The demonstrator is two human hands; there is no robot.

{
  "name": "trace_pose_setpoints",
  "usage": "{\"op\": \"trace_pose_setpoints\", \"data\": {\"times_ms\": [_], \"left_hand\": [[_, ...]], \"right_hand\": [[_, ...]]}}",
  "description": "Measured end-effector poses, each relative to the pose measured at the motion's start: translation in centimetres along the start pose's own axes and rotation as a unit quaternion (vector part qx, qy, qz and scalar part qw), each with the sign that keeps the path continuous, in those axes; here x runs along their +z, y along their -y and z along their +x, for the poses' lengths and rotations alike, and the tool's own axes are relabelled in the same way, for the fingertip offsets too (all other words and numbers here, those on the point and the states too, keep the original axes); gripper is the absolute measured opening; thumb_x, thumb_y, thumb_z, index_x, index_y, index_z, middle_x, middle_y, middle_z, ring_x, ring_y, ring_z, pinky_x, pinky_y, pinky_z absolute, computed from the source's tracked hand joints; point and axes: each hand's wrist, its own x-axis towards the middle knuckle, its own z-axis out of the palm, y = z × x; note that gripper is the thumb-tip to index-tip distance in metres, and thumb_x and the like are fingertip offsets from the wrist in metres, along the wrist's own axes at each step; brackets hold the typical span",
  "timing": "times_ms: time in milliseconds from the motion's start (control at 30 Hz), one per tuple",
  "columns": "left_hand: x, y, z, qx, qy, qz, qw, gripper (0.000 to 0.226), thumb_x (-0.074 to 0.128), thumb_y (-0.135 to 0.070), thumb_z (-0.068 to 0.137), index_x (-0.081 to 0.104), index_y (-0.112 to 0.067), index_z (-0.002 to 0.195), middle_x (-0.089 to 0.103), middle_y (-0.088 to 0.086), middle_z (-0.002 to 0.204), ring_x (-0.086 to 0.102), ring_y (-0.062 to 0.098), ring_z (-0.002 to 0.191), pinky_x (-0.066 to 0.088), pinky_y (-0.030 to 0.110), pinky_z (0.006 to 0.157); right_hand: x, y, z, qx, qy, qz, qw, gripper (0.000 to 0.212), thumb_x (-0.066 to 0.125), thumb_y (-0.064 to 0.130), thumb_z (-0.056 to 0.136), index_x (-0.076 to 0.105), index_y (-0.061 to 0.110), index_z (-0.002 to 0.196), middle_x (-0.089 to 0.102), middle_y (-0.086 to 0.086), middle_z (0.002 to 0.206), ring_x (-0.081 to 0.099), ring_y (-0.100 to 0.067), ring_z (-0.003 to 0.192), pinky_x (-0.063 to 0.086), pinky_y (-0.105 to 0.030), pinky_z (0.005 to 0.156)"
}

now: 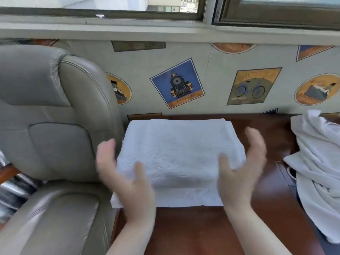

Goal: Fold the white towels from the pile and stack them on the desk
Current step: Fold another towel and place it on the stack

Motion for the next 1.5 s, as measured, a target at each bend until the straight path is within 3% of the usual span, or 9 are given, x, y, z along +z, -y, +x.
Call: {"op": "trace_pose_setpoints", "data": {"times_ms": [33, 133, 267, 400, 567, 833, 1233, 1400, 1500], "left_hand": [[1.7, -0.2, 0.1, 0.085, 0.132, 0.071, 0.985, 0.064, 0.052, -0.009, 0.088, 0.034, -0.024, 0.148, 0.032, -0.003, 0.155, 0.024, 0.013, 0.145, 0.017, 0.029, 0.119], [5.8, 1.3, 2.0, 0.143, 0.398, 0.412, 0.807, 0.055, 0.023, -0.033, 0.106, 0.003, -0.024, 0.156, -0.003, -0.004, 0.164, -0.009, 0.015, 0.15, -0.008, 0.036, 0.121], [2.9, 4.7, 3.9, 0.108, 0.415, 0.524, 0.736, 0.068, 0.008, -0.056, 0.099, -0.01, -0.023, 0.155, -0.019, 0.0, 0.162, -0.019, 0.02, 0.148, -0.01, 0.039, 0.119], [5.7, 3.6, 7.1, 0.123, 0.392, 0.512, 0.755, 0.07, 0.023, -0.059, 0.098, 0.003, -0.026, 0.156, -0.006, 0.003, 0.164, -0.008, 0.025, 0.151, -0.001, 0.043, 0.12], [9.2, 4.4, 7.5, 0.103, 0.428, 0.539, 0.718, 0.066, 0.011, -0.063, 0.096, -0.006, -0.036, 0.155, -0.014, -0.005, 0.163, -0.016, 0.024, 0.149, -0.005, 0.058, 0.117], [9.5, 7.4, 6.1, 0.126, 0.348, 0.57, 0.734, 0.069, -0.001, -0.067, 0.09, -0.007, -0.04, 0.153, -0.008, -0.006, 0.164, -0.009, 0.03, 0.149, 0.009, 0.068, 0.108], [9.2, 7.3, 5.7, 0.137, 0.327, 0.572, 0.74, 0.068, 0.002, -0.065, 0.091, 0.002, -0.039, 0.154, -0.001, -0.007, 0.164, 0.0, 0.026, 0.15, 0.006, 0.063, 0.111], [7.6, 6.3, 5.6, 0.123, 0.318, 0.434, 0.834, 0.051, 0.034, -0.039, 0.101, 0.031, -0.029, 0.152, 0.021, -0.008, 0.161, 0.009, 0.012, 0.15, 0.001, 0.045, 0.12], [4.2, 7.2, 6.3, 0.107, 0.351, 0.452, 0.813, 0.058, 0.025, -0.045, 0.103, 0.01, -0.028, 0.156, 0.003, -0.007, 0.164, -0.003, 0.01, 0.15, 0.002, 0.034, 0.121]], "right_hand": [[2.0, 0.9, 0.1, -0.044, 0.123, -0.024, 0.991, 0.064, 0.054, 0.026, 0.084, 0.038, 0.023, 0.146, 0.035, 0.007, 0.153, 0.026, -0.008, 0.144, 0.014, -0.026, 0.119], [6.6, 0.7, -0.3, -0.15, 0.417, -0.299, 0.845, 0.056, 0.027, 0.037, 0.104, 0.011, 0.029, 0.156, 0.001, 0.004, 0.165, -0.004, -0.014, 0.151, -0.006, -0.038, 0.119], [2.6, -4.7, 4.9, -0.081, 0.397, -0.452, 0.795, 0.058, 0.01, 0.053, 0.101, -0.003, 0.038, 0.155, -0.011, 0.007, 0.164, -0.012, -0.02, 0.151, -0.012, -0.045, 0.119], [2.3, -4.5, 8.7, -0.106, 0.309, -0.474, 0.818, 0.061, 0.017, 0.052, 0.101, 0.003, 0.031, 0.157, -0.002, 0.0, 0.165, -0.01, -0.023, 0.151, -0.009, -0.046, 0.119], [7.5, -2.8, 4.7, -0.115, 0.414, -0.393, 0.813, 0.061, 0.017, 0.061, 0.097, -0.003, 0.047, 0.153, -0.012, 0.007, 0.164, -0.019, -0.022, 0.149, -0.019, -0.055, 0.113], [9.1, -5.3, 4.0, -0.118, 0.377, -0.406, 0.824, 0.069, 0.002, 0.069, 0.084, -0.003, 0.05, 0.151, -0.008, 0.006, 0.165, -0.018, -0.025, 0.149, -0.029, -0.058, 0.103], [8.9, -5.6, 4.0, -0.135, 0.381, -0.407, 0.819, 0.07, 0.0, 0.067, 0.086, -0.003, 0.047, 0.152, -0.007, 0.004, 0.165, -0.015, -0.027, 0.15, -0.022, -0.061, 0.108], [8.5, -5.7, 4.1, -0.137, 0.391, -0.406, 0.815, 0.072, -0.006, 0.068, 0.083, -0.006, 0.047, 0.152, -0.008, 0.004, 0.165, -0.016, -0.026, 0.15, -0.019, -0.062, 0.109], [8.3, -5.7, 4.1, -0.141, 0.393, -0.405, 0.814, 0.073, -0.009, 0.068, 0.082, -0.007, 0.046, 0.152, -0.008, 0.003, 0.165, -0.015, -0.027, 0.15, -0.019, -0.062, 0.11]]}}
